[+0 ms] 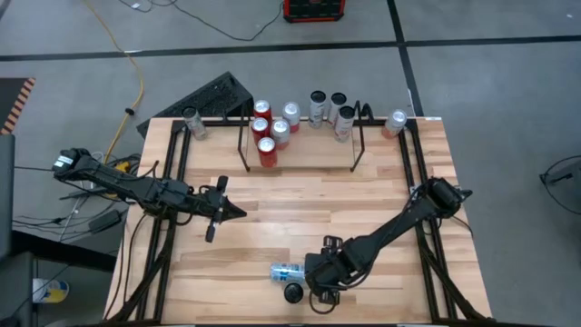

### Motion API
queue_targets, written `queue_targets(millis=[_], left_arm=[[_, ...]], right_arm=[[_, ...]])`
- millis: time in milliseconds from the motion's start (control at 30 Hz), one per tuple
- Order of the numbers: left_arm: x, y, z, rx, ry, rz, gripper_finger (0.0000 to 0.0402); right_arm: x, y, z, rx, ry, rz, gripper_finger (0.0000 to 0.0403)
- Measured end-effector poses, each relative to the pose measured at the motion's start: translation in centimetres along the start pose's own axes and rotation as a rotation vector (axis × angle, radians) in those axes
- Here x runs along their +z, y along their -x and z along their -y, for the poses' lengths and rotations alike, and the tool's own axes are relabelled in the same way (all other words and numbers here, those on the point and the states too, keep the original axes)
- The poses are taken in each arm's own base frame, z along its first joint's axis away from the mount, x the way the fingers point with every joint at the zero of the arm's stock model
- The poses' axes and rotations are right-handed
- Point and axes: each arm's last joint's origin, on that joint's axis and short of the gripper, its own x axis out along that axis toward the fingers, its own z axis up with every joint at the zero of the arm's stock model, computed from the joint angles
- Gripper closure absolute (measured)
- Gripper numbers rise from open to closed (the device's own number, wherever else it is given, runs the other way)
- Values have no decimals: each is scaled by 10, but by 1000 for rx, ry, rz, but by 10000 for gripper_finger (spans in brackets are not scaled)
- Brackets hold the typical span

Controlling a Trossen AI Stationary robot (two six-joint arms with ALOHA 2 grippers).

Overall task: Place canned beverage on shelf
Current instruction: Adjust the white blue soda can

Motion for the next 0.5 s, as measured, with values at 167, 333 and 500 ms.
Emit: queue_targets(millis=[167,333,500], left_arm=[[0,0,0,2,-1,0,402],[0,0,0,2,-16,0,402],[0,0,0,3,-40,0,402]], right_arm=[[-1,0,0,10,-3,-22,142],[0,0,1,12,-45,-22,142],[3,-1,4,47,-95,-50,142]])
